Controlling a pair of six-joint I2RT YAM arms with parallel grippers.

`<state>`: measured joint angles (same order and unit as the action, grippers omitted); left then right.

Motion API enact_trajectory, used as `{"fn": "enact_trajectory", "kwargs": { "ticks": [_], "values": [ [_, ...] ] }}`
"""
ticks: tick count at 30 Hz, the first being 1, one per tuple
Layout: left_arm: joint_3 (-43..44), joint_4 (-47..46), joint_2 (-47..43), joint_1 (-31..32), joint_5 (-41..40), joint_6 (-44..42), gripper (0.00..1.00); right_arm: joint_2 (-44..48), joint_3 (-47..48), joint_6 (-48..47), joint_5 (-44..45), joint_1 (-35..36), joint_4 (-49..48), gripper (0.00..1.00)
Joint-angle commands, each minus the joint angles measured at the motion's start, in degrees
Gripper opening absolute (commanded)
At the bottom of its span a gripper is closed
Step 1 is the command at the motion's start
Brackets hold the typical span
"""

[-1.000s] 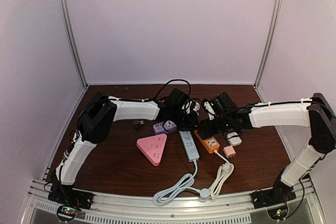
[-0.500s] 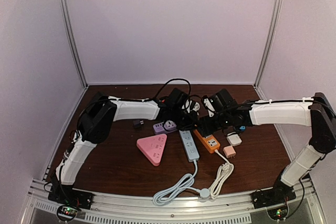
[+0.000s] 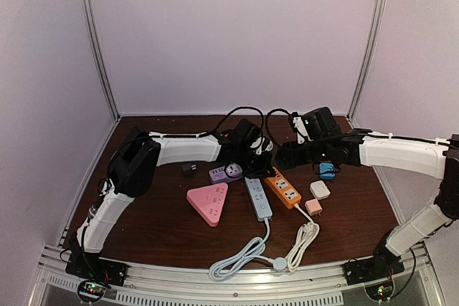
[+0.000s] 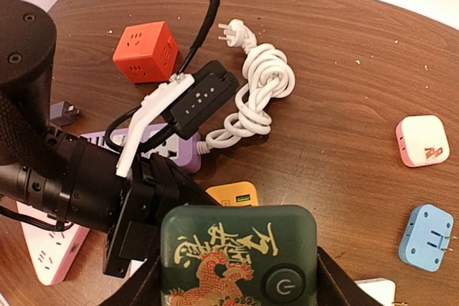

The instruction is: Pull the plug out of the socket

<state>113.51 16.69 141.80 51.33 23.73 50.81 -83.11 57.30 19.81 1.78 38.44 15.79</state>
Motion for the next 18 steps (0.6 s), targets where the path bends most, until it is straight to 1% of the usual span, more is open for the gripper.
{"fn": "enact_trajectory", "kwargs": {
  "ticks": [1,4,8,10,18],
  "values": [
    [4.33,7.26,1.86,-0.06,-1.96,-2.92,0.03,1.85,0.54,1.37,-2.32,-3.92,-1.30,0.39],
    [8.28,7.81,0.28,-0.39,-2.61,-4.70,0.07,0.97,1.69,2.05,-5.02,-6.69,-2.60,0.39],
    [7.43,7.75,-3.51,-1.31,-2.49,-6.06,0.08,-1.98,3.58,3.94,-8.03,-9.92,-4.61,0.39],
    [4.85,7.75,-7.20,-1.76,-2.76,-7.68,0.08,-3.69,4.21,5.70,-9.99,-11.61,-6.53,0.39],
    [-10.61,6.43,-22.98,-4.22,-4.96,-10.84,0.09,-12.47,6.89,12.71,-18.65,-17.09,-14.07,0.38]
  ]
}}
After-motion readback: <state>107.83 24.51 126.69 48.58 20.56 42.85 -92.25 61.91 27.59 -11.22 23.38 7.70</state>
